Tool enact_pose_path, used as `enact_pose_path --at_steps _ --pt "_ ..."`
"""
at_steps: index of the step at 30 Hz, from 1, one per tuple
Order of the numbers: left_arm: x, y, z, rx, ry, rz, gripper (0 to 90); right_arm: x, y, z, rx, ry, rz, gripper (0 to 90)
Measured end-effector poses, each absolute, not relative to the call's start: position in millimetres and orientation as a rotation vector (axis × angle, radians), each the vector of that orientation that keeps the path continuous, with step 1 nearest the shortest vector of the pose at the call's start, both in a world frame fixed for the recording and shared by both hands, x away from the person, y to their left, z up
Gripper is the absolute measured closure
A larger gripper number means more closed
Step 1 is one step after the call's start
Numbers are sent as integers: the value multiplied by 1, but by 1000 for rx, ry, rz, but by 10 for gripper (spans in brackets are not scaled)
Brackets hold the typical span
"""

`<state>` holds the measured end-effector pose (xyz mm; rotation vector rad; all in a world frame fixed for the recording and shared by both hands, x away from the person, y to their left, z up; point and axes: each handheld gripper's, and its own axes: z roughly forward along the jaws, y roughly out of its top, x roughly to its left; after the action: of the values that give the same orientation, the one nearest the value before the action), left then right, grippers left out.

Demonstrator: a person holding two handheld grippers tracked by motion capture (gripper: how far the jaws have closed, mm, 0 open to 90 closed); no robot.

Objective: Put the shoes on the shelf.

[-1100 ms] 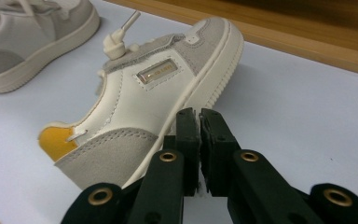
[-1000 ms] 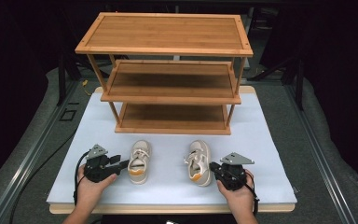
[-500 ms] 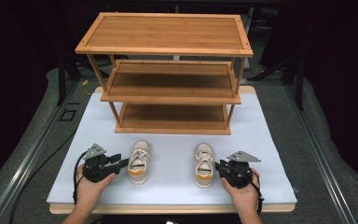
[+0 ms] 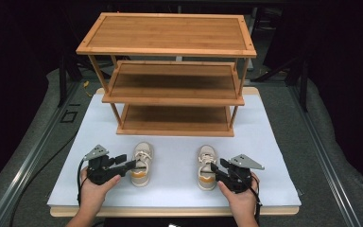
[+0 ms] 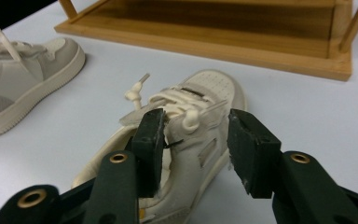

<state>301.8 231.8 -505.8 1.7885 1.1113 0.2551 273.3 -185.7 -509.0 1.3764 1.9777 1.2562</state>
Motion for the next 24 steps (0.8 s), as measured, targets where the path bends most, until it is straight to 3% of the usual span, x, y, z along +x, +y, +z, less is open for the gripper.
enact_pose_path --at_steps 14,24 --pt "311 219 -517 1855 1156 283 444 283 -179 -521 1446 2029 1233 524" --pt "317 217 -522 1872 1177 254 557 288 -180 -522 1500 2022 1258 563"
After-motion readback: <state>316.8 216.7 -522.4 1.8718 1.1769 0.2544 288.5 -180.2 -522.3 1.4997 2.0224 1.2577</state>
